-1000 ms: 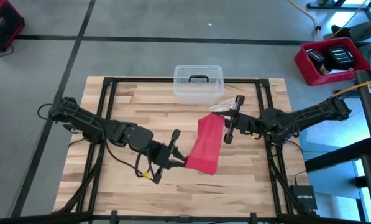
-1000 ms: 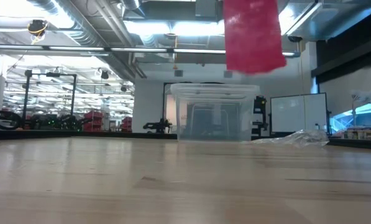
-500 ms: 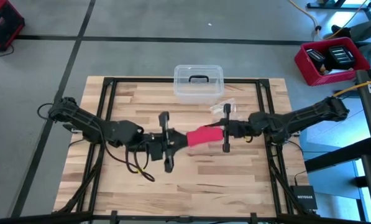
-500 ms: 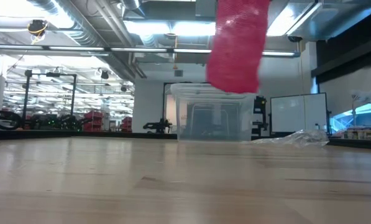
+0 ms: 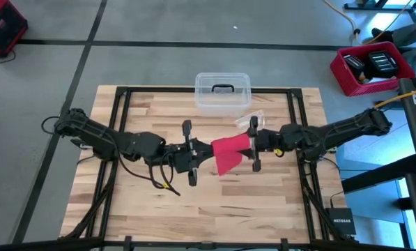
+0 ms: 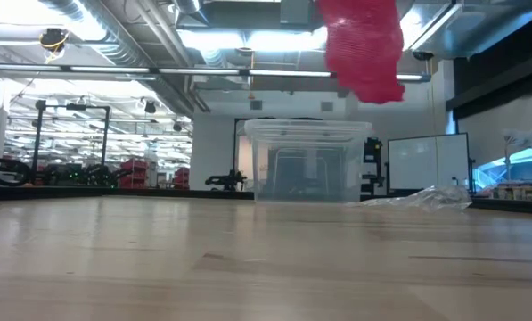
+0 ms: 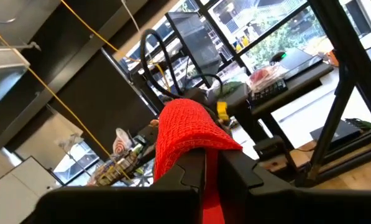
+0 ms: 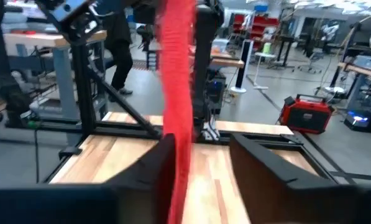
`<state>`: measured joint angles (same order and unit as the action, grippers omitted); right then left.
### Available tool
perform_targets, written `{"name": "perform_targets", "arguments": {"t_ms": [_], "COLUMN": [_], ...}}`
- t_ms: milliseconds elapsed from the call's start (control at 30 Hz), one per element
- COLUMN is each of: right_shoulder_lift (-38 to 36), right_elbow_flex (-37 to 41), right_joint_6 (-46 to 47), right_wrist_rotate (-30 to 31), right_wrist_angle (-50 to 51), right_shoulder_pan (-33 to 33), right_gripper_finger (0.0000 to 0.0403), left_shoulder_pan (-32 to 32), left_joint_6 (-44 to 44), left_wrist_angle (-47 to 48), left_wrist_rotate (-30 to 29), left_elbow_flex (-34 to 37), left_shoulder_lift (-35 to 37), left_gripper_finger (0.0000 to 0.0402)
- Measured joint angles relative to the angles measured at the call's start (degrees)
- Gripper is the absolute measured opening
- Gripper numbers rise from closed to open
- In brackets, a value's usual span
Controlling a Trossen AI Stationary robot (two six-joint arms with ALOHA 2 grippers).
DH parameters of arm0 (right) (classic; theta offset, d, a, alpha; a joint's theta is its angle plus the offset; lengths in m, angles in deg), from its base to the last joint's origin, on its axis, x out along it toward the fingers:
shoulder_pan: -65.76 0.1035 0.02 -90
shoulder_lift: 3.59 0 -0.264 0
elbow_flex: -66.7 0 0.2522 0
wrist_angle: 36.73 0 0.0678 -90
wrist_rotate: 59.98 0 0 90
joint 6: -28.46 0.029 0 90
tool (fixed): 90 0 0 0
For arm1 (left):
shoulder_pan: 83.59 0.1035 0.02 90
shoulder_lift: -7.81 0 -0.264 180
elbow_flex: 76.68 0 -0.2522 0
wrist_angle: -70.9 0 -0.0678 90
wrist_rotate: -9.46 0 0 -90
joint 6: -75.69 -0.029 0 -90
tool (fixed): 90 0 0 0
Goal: Roll bandage
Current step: Roll the red bandage
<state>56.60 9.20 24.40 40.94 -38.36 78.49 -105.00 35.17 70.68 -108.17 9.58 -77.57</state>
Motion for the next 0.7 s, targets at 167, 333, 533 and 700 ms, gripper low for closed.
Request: {"name": "perform_targets", "arguments": {"t_ms": [167, 333, 533, 700], "right_shoulder_lift": [-2.72, -4.32, -6.40, -4.83], "right_elbow_flex": [-4.96, -8.64, -5.39, 6.56], "right_joint_6": [-0.40, 3.46, 6.65, 4.83], "right_wrist_rotate": [-0.60, -1.85, -1.45, -1.06], "right_wrist_angle": [12.54, 24.27, 29.93, 5.81], "right_shoulder_pan": [0.00, 0.02, 0.08, 1.58], "right_gripper_finger": [0.0214, 0.0229, 0.0229, 0.0229], "left_shoulder_pan": [0.01, 0.02, -0.56, -0.72], "left_joint_6": [0.02, 0.02, 0.02, 0.11], "left_wrist_angle": [0.05, 0.05, 0.05, 0.02], "left_wrist_rotate": [-0.02, -0.07, -0.13, -0.15], "left_elbow_flex": [0.00, 0.00, 0.00, -0.02], "left_shoulder_lift": [0.00, 0.00, 0.00, 0.00], "left_gripper_finger": [0.0017, 0.0017, 0.0017, 0.0017]}}
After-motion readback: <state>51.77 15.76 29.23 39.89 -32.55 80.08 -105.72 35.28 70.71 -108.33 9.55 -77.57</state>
